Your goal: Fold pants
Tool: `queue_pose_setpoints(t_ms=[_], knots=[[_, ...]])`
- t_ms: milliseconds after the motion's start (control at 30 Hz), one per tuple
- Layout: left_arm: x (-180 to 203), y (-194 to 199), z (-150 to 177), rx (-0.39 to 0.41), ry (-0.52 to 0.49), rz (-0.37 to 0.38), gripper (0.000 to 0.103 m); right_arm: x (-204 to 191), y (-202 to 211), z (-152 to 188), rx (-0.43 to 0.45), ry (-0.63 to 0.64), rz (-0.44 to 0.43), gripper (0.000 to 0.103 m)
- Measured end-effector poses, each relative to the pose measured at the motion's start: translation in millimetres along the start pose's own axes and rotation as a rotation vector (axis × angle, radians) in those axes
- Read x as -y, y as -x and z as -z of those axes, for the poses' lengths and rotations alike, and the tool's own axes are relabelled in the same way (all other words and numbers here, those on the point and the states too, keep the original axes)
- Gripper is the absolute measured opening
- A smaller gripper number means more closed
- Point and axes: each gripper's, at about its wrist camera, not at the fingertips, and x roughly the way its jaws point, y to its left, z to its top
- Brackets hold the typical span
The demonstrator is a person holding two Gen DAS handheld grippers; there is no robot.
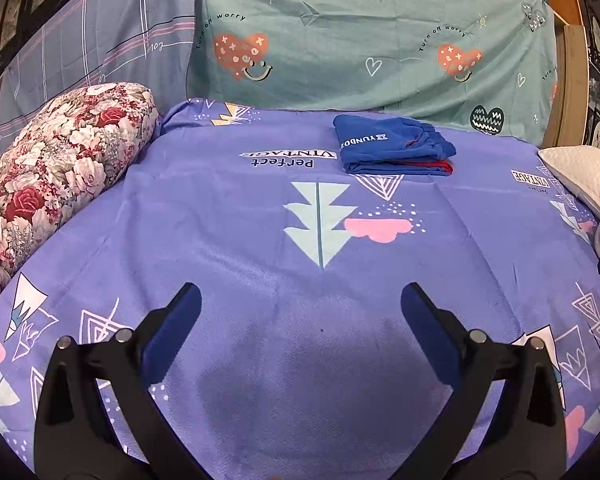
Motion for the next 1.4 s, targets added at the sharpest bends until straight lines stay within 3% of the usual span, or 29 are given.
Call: queue_pose_setpoints(t_ms=[1400], knots=[[1.8, -2.3, 0.9, -0.015, -0.023, -0.024, 0.101, 1.0, -0.8, 0.6, -0.007, -0.005, 0.005, 0.102]])
